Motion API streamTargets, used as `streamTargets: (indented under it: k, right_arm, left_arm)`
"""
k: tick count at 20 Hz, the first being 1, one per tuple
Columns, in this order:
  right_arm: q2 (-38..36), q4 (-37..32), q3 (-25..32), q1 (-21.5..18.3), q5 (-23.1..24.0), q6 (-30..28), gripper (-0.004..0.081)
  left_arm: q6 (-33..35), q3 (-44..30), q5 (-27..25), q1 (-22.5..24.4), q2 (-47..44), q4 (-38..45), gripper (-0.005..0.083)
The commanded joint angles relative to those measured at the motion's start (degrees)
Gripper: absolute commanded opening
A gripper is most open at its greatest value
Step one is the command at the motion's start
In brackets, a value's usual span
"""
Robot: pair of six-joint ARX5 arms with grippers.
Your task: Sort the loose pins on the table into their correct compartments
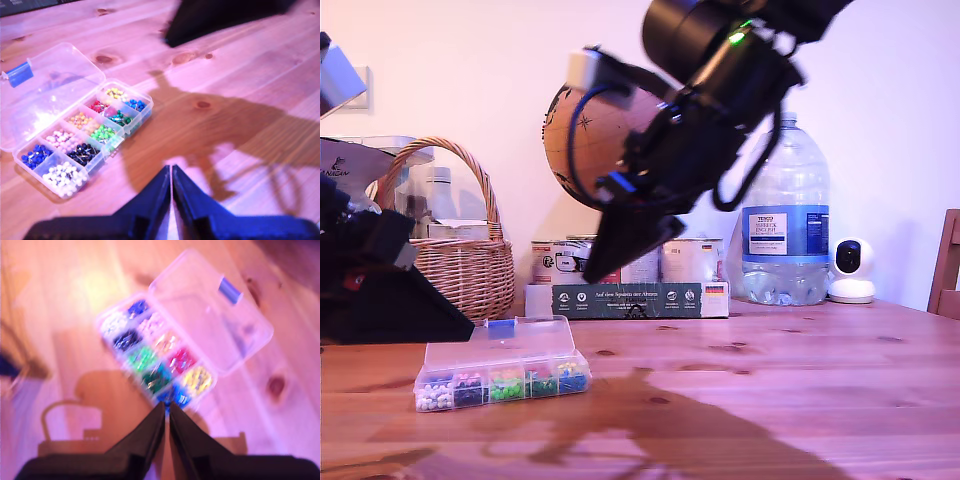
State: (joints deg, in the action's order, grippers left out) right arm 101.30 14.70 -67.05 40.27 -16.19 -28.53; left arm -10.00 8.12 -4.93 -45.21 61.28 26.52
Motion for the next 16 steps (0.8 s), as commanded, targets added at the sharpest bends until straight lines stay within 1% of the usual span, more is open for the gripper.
streamTargets:
  k: [1,5,12,16]
  right_arm:
    - [1.33,-0.02,-1.53,0.61,-0.39,0.07,-0.0013]
    - [4.33,3.13,-3.91,0.61,-0.46,-0.07,-0.0013]
    - [8.44,4.42,-5.68,1.99,-0.42,-0.39,-0.0013]
    - [8.94,4.0,-6.36,2.14,-0.28,-0.39,-0.0013]
  left_arm:
    - [-0.37,-0.7,0.61,0.74,0.26,0.55,-0.0023]
    - [-0.55,-0.72,2.93,2.14,0.28,0.52,-0.0023]
    - [-0.52,-0.7,3.63,2.25,0.28,0.48,-0.0023]
    - [-0.5,-0.7,3.85,2.25,0.28,0.48,-0.0023]
